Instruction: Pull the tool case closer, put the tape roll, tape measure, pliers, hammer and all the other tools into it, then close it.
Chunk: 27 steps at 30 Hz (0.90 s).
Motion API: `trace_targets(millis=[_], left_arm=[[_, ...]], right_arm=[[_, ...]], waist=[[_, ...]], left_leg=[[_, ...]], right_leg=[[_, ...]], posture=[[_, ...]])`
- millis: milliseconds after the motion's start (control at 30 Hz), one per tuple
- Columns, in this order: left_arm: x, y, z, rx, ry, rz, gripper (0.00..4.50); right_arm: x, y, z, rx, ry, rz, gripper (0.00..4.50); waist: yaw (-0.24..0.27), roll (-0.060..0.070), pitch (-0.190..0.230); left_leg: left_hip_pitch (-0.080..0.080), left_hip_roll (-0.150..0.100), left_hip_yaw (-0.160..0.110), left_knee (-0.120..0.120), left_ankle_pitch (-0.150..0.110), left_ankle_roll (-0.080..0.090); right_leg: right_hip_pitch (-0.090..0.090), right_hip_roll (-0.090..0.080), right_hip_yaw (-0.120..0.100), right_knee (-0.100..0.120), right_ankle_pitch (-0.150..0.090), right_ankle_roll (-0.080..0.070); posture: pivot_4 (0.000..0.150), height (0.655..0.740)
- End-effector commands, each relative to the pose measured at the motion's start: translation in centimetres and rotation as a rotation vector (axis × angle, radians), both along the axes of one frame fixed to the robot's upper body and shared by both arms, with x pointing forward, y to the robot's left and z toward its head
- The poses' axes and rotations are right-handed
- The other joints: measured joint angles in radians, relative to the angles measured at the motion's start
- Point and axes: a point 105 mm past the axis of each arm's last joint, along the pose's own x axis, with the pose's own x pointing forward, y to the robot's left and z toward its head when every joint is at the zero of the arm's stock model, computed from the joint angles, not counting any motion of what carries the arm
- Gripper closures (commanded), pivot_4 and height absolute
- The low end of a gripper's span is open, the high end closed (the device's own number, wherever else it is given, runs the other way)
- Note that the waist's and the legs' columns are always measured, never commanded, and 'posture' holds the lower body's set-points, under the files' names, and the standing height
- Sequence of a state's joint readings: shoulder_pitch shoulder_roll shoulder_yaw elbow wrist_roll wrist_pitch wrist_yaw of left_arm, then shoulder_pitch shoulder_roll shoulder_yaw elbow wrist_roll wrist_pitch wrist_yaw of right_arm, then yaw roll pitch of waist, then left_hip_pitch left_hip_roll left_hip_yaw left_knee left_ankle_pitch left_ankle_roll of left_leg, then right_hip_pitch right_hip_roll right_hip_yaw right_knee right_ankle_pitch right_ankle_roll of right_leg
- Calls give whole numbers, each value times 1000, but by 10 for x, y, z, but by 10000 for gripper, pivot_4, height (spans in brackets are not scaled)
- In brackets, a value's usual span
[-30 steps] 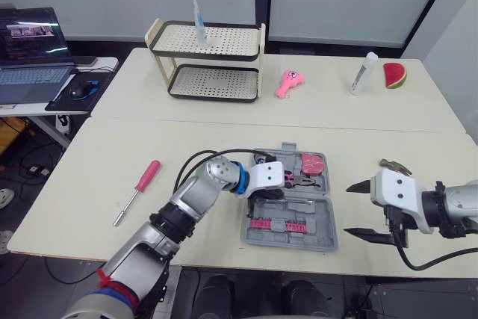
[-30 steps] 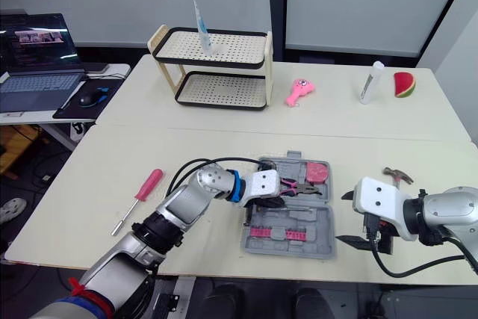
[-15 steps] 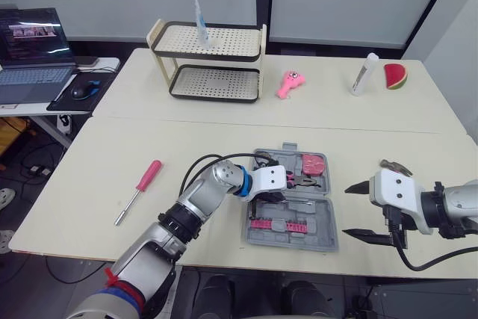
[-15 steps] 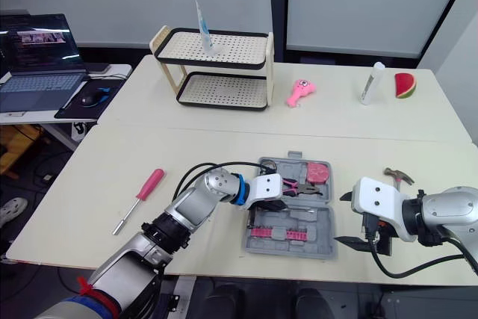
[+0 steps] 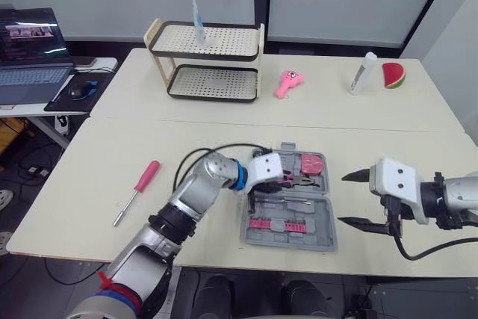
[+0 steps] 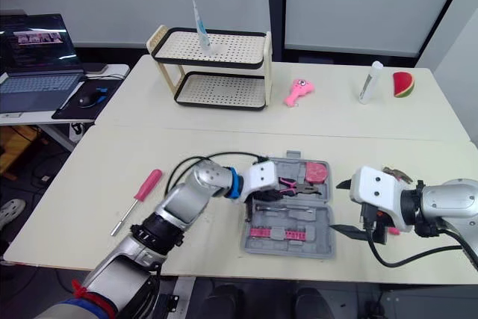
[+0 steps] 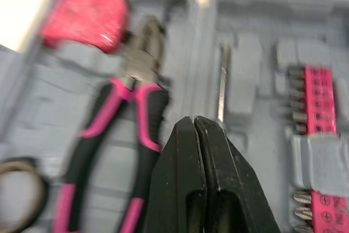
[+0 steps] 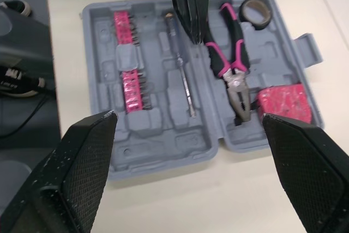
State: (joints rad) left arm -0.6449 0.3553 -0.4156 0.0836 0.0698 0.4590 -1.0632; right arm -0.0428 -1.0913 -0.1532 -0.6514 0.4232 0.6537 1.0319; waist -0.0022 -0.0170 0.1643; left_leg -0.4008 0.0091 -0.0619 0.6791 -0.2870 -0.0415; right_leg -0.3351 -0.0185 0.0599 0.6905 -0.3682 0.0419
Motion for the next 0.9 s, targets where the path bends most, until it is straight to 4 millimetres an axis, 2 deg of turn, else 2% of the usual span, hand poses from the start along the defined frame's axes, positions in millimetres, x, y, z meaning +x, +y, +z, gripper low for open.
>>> trace_targets(millis=[33, 167, 233, 300, 333, 367, 433, 500, 533, 633, 733, 800, 900], left_arm=[[4, 34, 51, -174, -66, 105, 44891], [5, 98, 67, -279, -62, 296, 44891], [7, 142, 71, -294, -92, 442, 44891], [6, 167, 74, -317, -116, 513, 44891], [4, 189, 73, -318, -144, 590, 44891], [0, 216, 73, -333, -167, 677, 44891], [-11, 255, 71, -352, -188, 811, 44891], [-43, 309, 51, -342, -149, 981, 44891], [-60, 329, 42, -335, -132, 1040, 41174], [-94, 354, 20, -299, -79, 1104, 33121], [-122, 369, -5, -272, -16, 1174, 23917], [-131, 371, -16, -286, 5, 1203, 17692], [-131, 368, -19, -316, 9, 1206, 8208]], right_arm=[[10, -5, 22, 39, -115, -42, 0], [19, -24, 30, 39, -193, -126, 0], [21, -38, 32, 32, -210, -167, 0], [22, -46, 33, 30, -224, -194, 0], [22, -53, 34, 37, -228, -218, 0], [23, -61, 35, 44, -239, -251, 0], [22, -75, 34, 46, -256, -291, 0], [17, -97, 31, 65, -252, -371, 0], [14, -106, 28, 69, -252, -408, 0], [6, -124, 19, 78, -231, -477, 0], [-1, -139, 6, 94, -206, -551, 0], [-7, -148, -4, 87, -184, -591, 0], [-18, -162, -14, 90, -147, -650, 0]], waist=[[-3, 0, 0], [-7, 1, 0], [-6, 0, 0], [-5, 0, 0], [-1, 0, 0], [0, 0, 0], [-1, 0, 0], [-3, 0, 0], [-5, 0, 0], [-13, 0, 0], [-5, 0, 0], [1, -1, -1], [2, -1, -1]], left_leg=[[0, 0, 0, 0, 0, 0], [1, 1, 1, -1, 0, 0], [1, 1, 0, -1, 0, 0], [1, 1, 0, -1, 0, 0], [1, 1, 0, -1, 0, 0], [1, 0, 0, -1, 0, 0], [1, 1, 1, -1, 0, 0], [1, 1, 1, -2, 0, 0], [1, 2, 1, -3, 0, 0], [2, 2, 1, -5, 0, 0], [3, 1, -1, -4, 0, 0], [5, 1, -2, -4, 0, 0], [4, 0, -2, -4, 0, 0]], right_leg=[[0, 0, 0, 0, 0, 0], [0, 0, 0, 0, 0, 0], [-1, -1, 0, 0, 0, 0], [-1, -2, 0, 0, 0, 0], [-1, -2, 0, 0, 0, 0], [-1, -2, 0, 0, 0, 0], [-1, -4, 0, 0, 0, 0], [-1, -4, 0, 0, 0, 0], [-2, -4, 1, 0, 0, 0], [-2, -4, 2, -2, 0, 0], [0, -6, 1, 0, 0, 0], [2, -6, 1, -1, 0, 0], [2, -6, 0, -1, 0, 0]], posture=[[1500, 7400], [1500, 7400], [1500, 7400], [1500, 7400], [1500, 7400], [1500, 7400], [1500, 7400], [1500, 7400], [1500, 7400], [1500, 7400], [1500, 7400], [1500, 7400], [1500, 7400]])
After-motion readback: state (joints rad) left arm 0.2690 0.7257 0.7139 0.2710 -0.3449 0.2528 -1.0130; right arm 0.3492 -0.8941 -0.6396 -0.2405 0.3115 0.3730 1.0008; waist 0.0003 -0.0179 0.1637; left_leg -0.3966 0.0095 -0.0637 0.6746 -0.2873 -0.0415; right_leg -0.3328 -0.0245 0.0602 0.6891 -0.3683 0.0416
